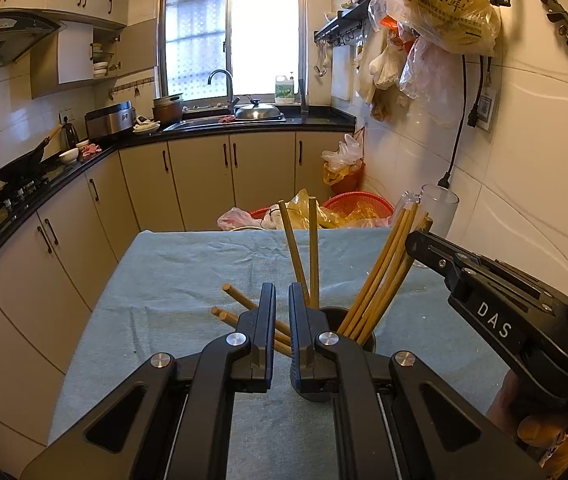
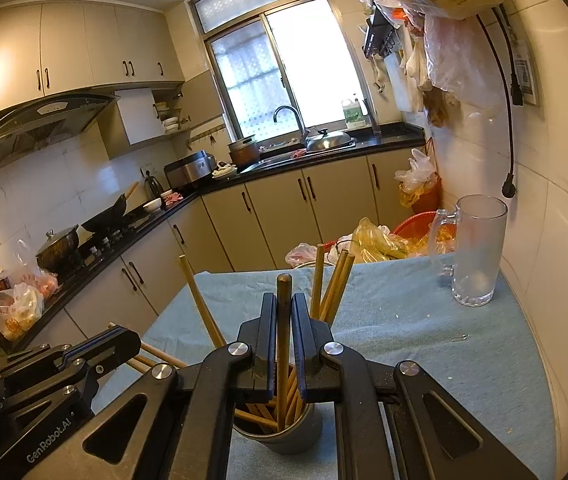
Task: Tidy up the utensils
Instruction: 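Open both grippers to release the chopsticks and withdraw from the holder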
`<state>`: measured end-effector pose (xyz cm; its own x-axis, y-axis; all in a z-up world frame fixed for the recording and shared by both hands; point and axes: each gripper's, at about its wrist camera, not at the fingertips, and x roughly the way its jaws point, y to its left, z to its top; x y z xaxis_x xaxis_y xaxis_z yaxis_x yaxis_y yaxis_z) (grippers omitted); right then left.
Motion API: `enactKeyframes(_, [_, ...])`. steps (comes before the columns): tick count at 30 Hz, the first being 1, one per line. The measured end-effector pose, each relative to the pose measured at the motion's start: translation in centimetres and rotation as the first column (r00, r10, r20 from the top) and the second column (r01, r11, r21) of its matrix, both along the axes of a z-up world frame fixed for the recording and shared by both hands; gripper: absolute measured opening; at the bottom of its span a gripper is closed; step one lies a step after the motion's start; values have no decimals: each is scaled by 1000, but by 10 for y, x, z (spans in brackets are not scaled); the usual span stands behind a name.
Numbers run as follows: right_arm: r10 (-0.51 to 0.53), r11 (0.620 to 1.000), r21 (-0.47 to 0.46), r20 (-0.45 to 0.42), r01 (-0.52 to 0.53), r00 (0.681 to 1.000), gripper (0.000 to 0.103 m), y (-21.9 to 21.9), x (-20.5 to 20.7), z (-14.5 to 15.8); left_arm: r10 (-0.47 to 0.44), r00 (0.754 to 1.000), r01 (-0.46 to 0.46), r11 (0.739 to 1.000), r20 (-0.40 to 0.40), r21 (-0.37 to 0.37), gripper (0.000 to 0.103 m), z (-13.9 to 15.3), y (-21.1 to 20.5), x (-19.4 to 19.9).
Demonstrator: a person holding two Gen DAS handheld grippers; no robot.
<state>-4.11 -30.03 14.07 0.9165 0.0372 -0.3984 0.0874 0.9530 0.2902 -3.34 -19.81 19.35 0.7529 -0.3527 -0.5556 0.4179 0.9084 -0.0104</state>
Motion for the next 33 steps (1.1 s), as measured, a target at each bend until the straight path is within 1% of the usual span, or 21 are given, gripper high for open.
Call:
enactKeyframes(8, [1,1000,-4,-3,-1,1000,9,1,0,1,2,1000,-2,1000,-5,3,6,0,0,0])
enactKeyframes(9, [1,1000,-1,-3,-1,1000,11,1,-1,1,3,1000,-3,1000,-9,3,6,-1,0,-1])
enactKeyframes(10, [1,1000,2,-1,-1,1000,16,1,-1,1,3,1000,-3,1000,-15,3,7,-1,2,-2])
enactKeyframes(11, [0,1000,4,1,0,1000,23,1,-2,1,4,1000,-4,1000,-22,2,10,-1,3,-2])
enactKeyframes(12, [-4,1000,5,5,4,1000,26,1,-4,2,6,1000,-6,1000,-25,1,12,-1,5,-3])
enactKeyframes(13, [-7,1000,3,9,7,1000,30,1,-6,4,9,1000,-9,1000,-27,-1,20,-1,6,-5])
enactKeyframes(14, [-10,1000,1,12,10,1000,31,1,-7,5,14,1000,-14,1000,-28,-7,27,0,9,-7])
enactKeyframes(16, [-12,1000,-1,17,12,1000,32,1,-11,8,23,999,-23,1000,-26,-17,33,1,14,-11])
enactKeyframes(18, [-21,1000,-5,28,21,999,34,2,-18,14,31,999,-31,999,-24,-27,36,5,20,-17])
enactKeyframes(20, [-28,1000,-7,36,29,999,38,1,-23,19,34,999,-35,999,-25,-31,40,8,26,-24])
enactKeyframes(24, [-35,999,-19,52,36,998,41,5,-40,32,38,999,-39,998,-16,-44,47,17,35,-40])
enactKeyframes(26, [-34,999,-30,58,36,998,46,9,-49,38,41,999,-41,998,-9,-51,51,21,39,-49])
enactKeyframes(27, [-31,999,-39,60,34,998,47,12,-56,41,44,999,-44,997,-7,-59,52,23,44,-56])
enactKeyframes(29, [-26,998,-60,60,29,998,50,18,-66,46,49,999,-49,996,-5,-72,59,25,48,-65])
enactKeyframes(31, [-21,996,-86,56,25,998,54,24,-78,51,52,999,-52,995,-4,-90,62,27,56,-77])
enactKeyframes(33, [-17,994,-111,52,22,998,56,28,-92,53,57,998,-57,993,-1,-102,67,28,64,-90])
